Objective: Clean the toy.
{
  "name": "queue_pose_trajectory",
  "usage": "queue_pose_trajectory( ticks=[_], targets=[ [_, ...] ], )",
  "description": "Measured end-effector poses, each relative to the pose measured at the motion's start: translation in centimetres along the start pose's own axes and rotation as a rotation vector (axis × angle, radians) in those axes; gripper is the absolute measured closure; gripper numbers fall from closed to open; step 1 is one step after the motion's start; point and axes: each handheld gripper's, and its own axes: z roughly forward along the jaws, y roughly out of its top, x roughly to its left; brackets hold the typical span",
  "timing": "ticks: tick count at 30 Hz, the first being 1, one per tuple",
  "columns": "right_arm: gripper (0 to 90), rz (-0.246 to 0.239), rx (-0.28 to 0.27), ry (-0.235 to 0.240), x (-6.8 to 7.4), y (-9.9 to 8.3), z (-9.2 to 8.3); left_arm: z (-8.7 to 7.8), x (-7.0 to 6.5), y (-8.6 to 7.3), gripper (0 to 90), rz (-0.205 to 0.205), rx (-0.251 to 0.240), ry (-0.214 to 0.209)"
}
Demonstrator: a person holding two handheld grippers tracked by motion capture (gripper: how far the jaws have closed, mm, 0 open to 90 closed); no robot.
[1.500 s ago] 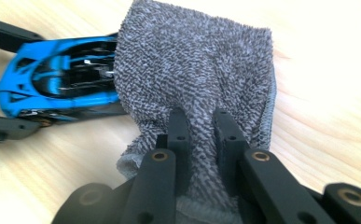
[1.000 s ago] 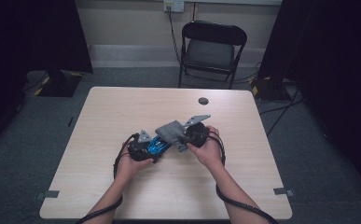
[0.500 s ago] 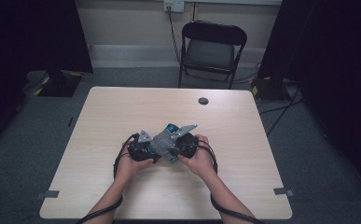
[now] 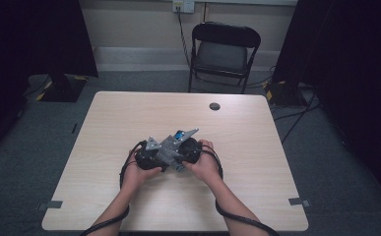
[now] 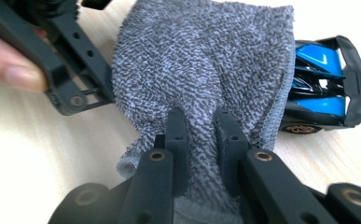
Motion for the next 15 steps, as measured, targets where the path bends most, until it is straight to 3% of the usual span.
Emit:
queue_pose_trajectory(
  ticks=[8, 15],
  targets=[
    [78.2, 0.012, 0.006, -0.014, -0.8, -0.2, 0.1, 0.0, 0.0, 0.0, 24.3, 0.007, 0.006, -0.001],
    [78.2, 0.040, 0.018, -0.049, -2.4, -0.6, -0.1, 0.0, 0.0, 0.0, 24.3, 0.007, 0.006, -0.001]
  ],
)
